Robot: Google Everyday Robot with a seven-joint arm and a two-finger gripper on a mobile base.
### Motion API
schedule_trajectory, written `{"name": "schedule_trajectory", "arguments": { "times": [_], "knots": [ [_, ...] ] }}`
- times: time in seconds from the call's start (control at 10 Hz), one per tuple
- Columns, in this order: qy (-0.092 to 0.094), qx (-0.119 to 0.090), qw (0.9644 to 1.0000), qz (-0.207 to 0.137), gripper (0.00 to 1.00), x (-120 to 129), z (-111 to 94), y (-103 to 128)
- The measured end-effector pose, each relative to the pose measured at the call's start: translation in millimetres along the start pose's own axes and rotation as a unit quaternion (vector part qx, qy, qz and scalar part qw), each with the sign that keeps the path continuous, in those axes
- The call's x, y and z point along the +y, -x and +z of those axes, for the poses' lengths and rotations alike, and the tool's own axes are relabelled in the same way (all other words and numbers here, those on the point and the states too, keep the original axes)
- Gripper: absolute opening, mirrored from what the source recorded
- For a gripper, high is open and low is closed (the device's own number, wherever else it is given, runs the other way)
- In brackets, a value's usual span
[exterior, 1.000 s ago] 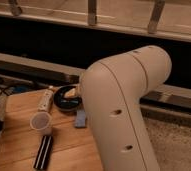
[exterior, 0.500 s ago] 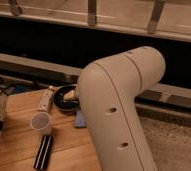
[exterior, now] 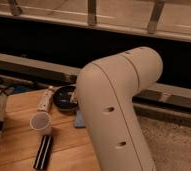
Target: Pick up the ceramic bowl
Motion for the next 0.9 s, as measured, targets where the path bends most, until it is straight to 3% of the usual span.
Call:
{"name": "schedule_trajectory", "arguments": {
  "times": [0.2,0.3,0.4,0.5,0.7,0.8,0.9],
  "knots": [
    [0.043,-0.004,0.9991,0.003,0.58,0.8,-1.5,2.4],
    [0.079,-0.005,0.9969,0.004,0.61,-2.3,-2.4,3.0],
    [0.105,-0.002,0.9945,0.003,0.59,-4.3,-1.2,1.0],
    [0.113,0.001,0.9936,0.001,0.51,-2.1,-0.1,-1.2],
    [0.075,0.002,0.9972,-0.001,0.30,-1.3,1.3,-2.6],
    [0.067,0.001,0.9978,-0.002,0.19,-0.2,0.9,-2.5],
    [0.071,-0.001,0.9975,-0.001,0.11,-3.9,-0.4,-1.1]
  ]
}}
